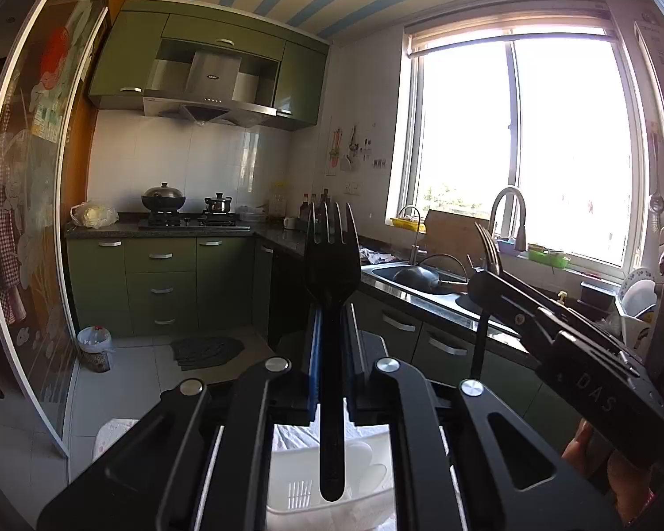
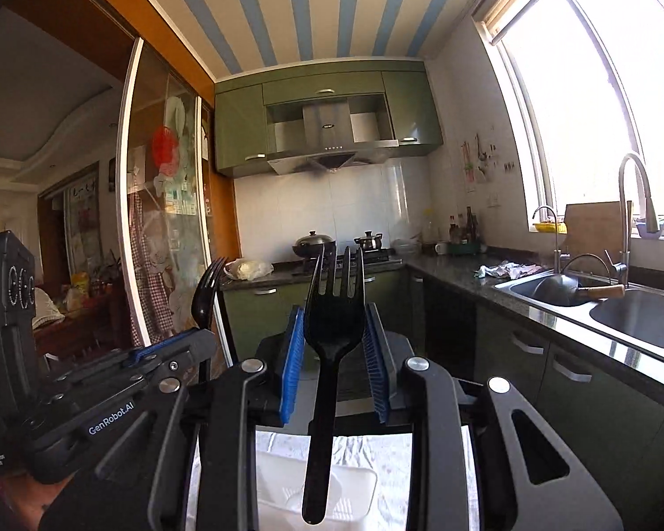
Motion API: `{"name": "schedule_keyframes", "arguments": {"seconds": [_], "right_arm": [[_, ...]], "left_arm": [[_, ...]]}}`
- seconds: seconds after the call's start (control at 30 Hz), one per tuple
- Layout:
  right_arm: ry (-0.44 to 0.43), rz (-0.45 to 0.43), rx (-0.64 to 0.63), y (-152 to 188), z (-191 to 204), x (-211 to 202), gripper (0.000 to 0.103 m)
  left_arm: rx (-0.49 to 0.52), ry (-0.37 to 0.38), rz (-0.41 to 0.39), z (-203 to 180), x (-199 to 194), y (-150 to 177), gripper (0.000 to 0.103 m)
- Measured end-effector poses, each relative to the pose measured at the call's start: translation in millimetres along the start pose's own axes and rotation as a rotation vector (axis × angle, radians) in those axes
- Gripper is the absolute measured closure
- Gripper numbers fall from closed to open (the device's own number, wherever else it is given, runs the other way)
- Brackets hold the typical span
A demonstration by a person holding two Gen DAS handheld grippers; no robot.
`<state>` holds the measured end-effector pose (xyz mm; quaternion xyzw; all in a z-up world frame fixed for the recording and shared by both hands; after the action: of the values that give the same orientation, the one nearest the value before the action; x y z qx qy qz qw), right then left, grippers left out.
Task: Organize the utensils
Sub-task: 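Lift both forks and release them into the white caddy, then lower the left gripper over a wooden chopstick and close it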
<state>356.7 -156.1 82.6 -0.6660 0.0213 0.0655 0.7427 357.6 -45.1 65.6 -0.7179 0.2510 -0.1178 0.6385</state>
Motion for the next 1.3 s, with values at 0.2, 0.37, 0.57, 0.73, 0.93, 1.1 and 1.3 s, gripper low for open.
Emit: {"name": "schedule_keyframes", "arguments": {"seconds": [0.2,0.37,0.57,0.73,0.93,1.1,1.3], "right_arm": [[0.042,0.045,-0.043,32.2,8.1,56.2,0.076],[0.047,0.056,-0.057,59.3,8.7,70.0,0.076],[0.048,0.063,-0.087,88.3,11.7,69.0,0.076],[0.053,0.072,-0.102,105.7,14.7,62.9,0.076],[0.051,0.074,-0.102,113.4,11.3,47.3,0.076],[0.043,0.071,-0.091,110.2,2.7,20.7,0.071],[0.021,0.099,-0.083,109.5,-16.8,-40.4,0.049]], "left_arm": [[-0.015,-0.006,0.038,19.8,37.9,33.1,0.095],[-0.043,-0.027,0.104,34.5,48.4,69.2,0.095],[-0.051,-0.043,0.156,42.2,46.8,96.0,0.094],[-0.061,-0.043,0.178,43.4,42.0,107.4,0.094],[-0.069,-0.032,0.191,37.9,32.1,111.2,0.082],[-0.076,-0.030,0.185,30.6,13.5,103.6,0.082],[-0.129,-0.032,0.275,15.0,-23.6,101.8,0.053]]}}
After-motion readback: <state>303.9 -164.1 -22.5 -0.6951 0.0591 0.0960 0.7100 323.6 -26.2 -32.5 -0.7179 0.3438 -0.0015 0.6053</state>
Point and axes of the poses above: each gripper's, at about its wrist camera, not at the fingertips, and x roughly the way its jaws point, z to its left, y to its underside, the point moved 8 cm from there along x, roughly the way its jaws point, and after that the axes turned 15 degrees about y, right-handed, at the moved point
